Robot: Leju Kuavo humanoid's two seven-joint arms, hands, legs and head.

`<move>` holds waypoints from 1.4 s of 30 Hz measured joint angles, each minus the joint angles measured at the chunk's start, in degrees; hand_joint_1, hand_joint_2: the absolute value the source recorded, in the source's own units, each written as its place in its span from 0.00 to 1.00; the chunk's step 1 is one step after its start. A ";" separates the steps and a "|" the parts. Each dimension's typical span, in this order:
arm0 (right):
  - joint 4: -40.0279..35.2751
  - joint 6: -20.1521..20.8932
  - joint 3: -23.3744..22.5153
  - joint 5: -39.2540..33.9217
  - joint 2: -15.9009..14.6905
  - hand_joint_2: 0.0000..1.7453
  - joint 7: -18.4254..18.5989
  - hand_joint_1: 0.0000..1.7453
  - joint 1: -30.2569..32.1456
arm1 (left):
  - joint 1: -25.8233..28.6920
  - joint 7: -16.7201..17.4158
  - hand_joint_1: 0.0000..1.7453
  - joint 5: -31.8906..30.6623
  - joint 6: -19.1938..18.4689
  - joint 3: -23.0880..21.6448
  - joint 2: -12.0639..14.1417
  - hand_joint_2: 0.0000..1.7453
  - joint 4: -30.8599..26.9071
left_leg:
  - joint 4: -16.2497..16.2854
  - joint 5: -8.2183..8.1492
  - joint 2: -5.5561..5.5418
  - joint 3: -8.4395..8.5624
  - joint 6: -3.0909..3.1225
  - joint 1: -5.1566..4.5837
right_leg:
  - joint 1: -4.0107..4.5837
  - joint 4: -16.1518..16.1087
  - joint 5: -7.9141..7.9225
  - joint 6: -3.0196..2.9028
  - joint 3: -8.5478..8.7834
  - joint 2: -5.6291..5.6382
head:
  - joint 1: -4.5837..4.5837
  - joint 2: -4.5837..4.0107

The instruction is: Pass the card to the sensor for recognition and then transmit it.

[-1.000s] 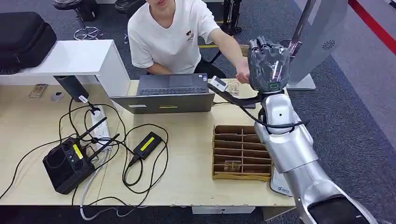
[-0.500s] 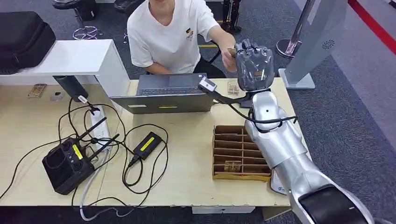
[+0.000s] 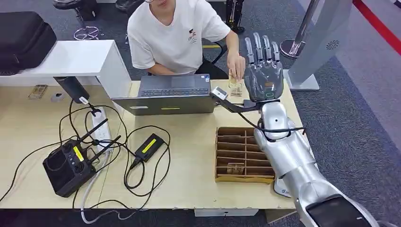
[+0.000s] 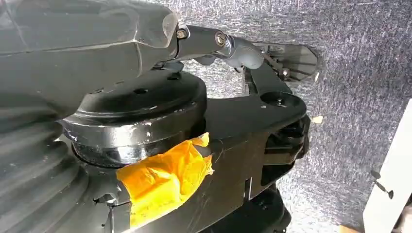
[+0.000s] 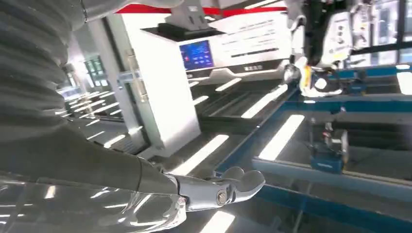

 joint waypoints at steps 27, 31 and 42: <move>-8.37 -0.35 -52.55 -3.10 -33.77 1.00 -9.97 0.00 34.26 | 1.00 -0.22 0.00 5.00 2.71 4.76 -0.70 1.00 0.07 | 0.06 -0.36 -0.60 -0.18 0.52 -0.04 | -0.02 -0.33 -0.26 0.37 0.18 -0.65 | -0.04 0.00; -7.36 0.20 -59.00 -2.68 -34.44 1.00 -8.33 0.00 39.39 | 0.92 -0.02 0.00 4.46 3.19 5.71 -0.92 1.00 0.07 | 0.04 -0.36 -0.52 -0.15 0.52 -0.06 | -0.03 -0.33 -0.28 0.37 0.16 -0.56 | -0.09 0.00; 0.39 -0.02 -73.74 0.04 -28.15 1.00 -7.50 0.00 50.27 | 0.91 0.35 0.00 6.14 4.41 7.36 -1.68 1.00 0.07 | -0.03 -0.44 -0.45 -0.08 0.47 -0.07 | -0.04 -0.33 -0.32 0.38 0.21 -0.52 | -0.09 0.00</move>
